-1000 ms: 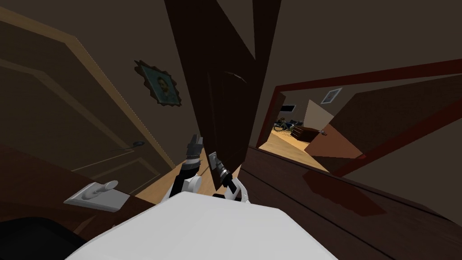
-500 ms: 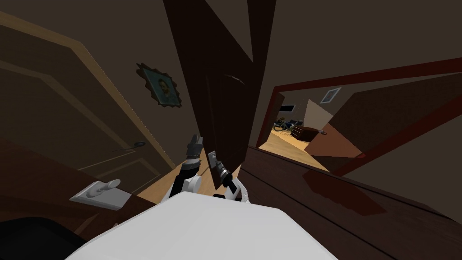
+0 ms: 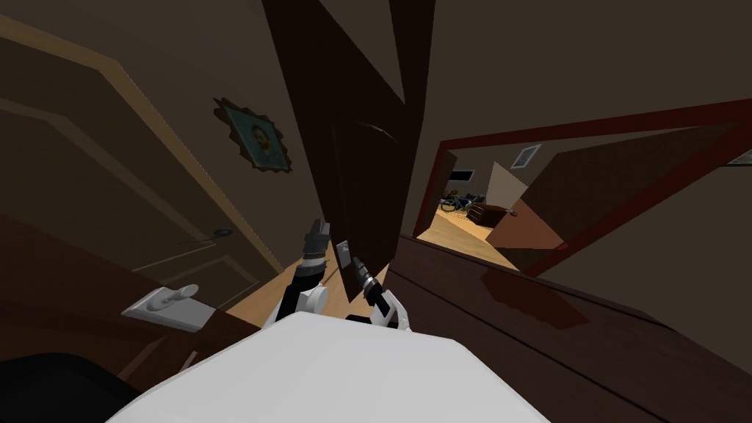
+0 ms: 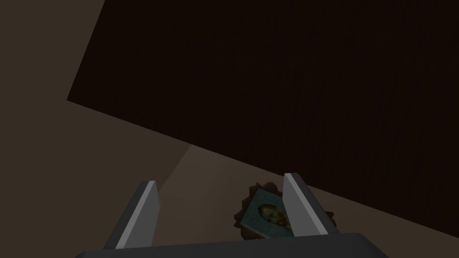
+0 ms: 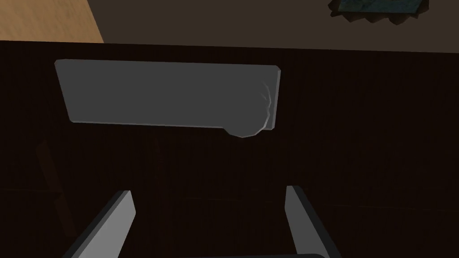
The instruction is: Push the door open
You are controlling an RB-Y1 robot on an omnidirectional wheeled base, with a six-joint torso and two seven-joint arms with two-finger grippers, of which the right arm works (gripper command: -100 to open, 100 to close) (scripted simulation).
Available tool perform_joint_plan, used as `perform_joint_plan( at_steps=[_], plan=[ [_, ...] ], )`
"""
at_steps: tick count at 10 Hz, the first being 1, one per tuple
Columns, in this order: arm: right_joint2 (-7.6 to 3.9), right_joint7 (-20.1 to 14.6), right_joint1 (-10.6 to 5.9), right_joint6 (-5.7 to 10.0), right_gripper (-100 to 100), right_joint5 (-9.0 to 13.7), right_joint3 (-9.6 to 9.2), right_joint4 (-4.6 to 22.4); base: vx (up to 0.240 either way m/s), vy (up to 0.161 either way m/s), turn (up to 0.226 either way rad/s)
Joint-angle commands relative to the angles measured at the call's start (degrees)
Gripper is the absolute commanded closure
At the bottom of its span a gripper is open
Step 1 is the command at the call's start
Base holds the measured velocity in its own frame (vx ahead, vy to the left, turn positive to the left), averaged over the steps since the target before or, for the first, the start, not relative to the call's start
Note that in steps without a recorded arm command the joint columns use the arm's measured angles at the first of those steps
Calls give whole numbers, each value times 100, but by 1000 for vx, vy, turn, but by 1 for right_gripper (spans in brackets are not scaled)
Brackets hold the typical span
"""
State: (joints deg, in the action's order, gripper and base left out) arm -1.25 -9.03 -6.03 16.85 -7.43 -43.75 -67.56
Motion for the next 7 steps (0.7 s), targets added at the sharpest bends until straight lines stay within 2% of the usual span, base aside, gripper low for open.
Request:
perform_joint_plan(
  at_steps=[1, 2, 3, 4, 5, 7],
  plan=[
    [168, -10, 42, 20, -100, 21, 25, -48, -190, -121, -81],
    [272, -14, 53, 27, -100, 27, 32, -61, -168, -83, -52],
    [244, -7, 4, 52, -100, 23, 44, 46, -70, -32, -3],
    [80, 2, -16, 68, -100, 27, 69, 72, 44, 52, 24],
    [40, 5, -24, 68, -100, 28, 77, 78, 109, 117, 15],
    [-22, 16, -61, 67, -100, 33, 115, 105, 153, 194, 18]
  ],
)
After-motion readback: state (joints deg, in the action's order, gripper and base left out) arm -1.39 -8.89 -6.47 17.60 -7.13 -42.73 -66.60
